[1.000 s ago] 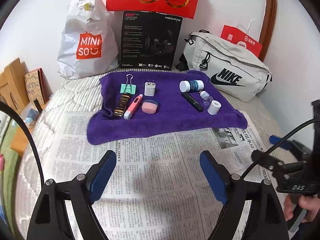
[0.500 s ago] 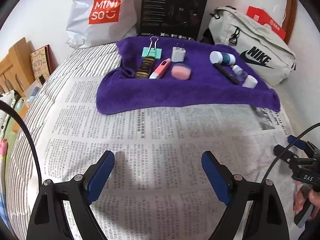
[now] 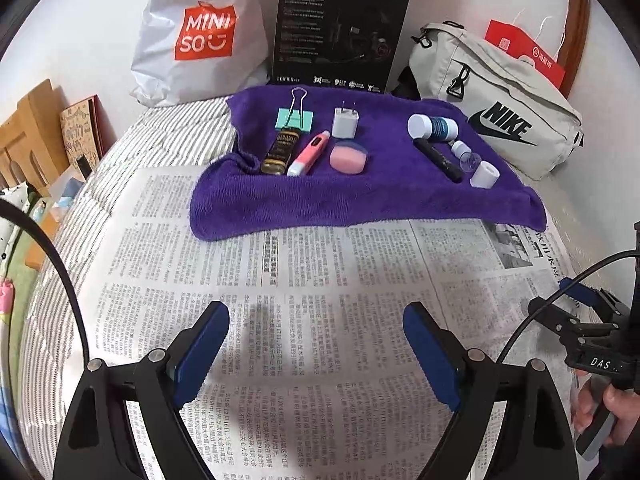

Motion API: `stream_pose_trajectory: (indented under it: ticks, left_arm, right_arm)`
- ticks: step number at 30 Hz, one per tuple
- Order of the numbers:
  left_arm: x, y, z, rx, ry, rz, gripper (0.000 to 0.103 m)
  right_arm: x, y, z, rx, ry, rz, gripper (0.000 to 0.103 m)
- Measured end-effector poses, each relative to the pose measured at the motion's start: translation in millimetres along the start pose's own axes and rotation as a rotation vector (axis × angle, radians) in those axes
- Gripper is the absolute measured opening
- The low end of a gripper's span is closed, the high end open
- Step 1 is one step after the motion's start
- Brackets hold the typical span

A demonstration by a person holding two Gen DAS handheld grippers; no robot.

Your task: Organize rigid objects

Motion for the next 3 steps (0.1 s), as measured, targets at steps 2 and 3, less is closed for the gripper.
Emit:
stream_pose_trajectory:
  ticks: [2,3]
  left_arm:
    - [2.0,-0.4,-3.9,0.009,0.015,0.004,0.089]
    - [2.8,-0.4,-5.4,0.013,0.019,0.006,0.089]
  right_arm:
    - [0.3,-1.1,-0.9,0.002,0.001,-0.002,0.103]
    - [0.3,-1.1,-0.9,0.002,0.001,-0.002,0.103]
Point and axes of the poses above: each gripper's, at about its wrist camera, not at the fingertips, and z roughly the way its jaws point, y to its right, x to its top, the point moved 4 cm from there along z, roughly the way its jaws point, and after that the axes turned 8 degrees about -x, right-handed, at the moved point
